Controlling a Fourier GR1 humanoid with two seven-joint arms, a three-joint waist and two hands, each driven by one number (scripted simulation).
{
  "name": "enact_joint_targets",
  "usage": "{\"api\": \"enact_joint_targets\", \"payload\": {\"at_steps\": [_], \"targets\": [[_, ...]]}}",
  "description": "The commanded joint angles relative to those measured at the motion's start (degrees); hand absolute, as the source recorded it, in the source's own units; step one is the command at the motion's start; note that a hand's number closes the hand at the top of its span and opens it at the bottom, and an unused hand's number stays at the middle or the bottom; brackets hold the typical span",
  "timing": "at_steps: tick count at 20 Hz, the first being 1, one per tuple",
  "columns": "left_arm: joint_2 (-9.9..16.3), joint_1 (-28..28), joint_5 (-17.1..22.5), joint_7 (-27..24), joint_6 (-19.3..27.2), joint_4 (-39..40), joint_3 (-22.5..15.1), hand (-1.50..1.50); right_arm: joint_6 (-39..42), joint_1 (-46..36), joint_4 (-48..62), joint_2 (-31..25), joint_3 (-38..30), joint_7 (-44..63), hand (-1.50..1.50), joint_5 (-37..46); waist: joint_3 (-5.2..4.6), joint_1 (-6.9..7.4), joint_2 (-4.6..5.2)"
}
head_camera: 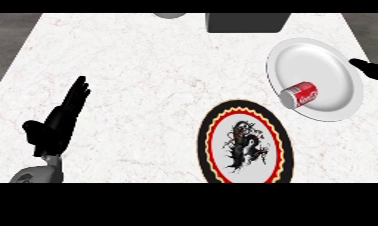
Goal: Pick the can from the plate and place it in the plate
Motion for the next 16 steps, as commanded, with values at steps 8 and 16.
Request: {"api": "enact_joint_targets", "payload": {"at_steps": [8, 16], "targets": [[-0.9, -0.6, -1.0, -2.2, -0.4, 2.2, -0.1, 0.00, 21.7, 14.9, 9.2, -11.5, -8.9, -19.0, -1.50, -9.8, -0.01, 0.16, 0.15], [-1.9, -0.5, -1.7, -1.9, 0.0, 1.6, -0.4, 0.00, 24.3, 14.2, 27.0, -15.8, -7.4, -33.7, -1.50, -6.2, 0.09, 0.92, 0.30]]}}
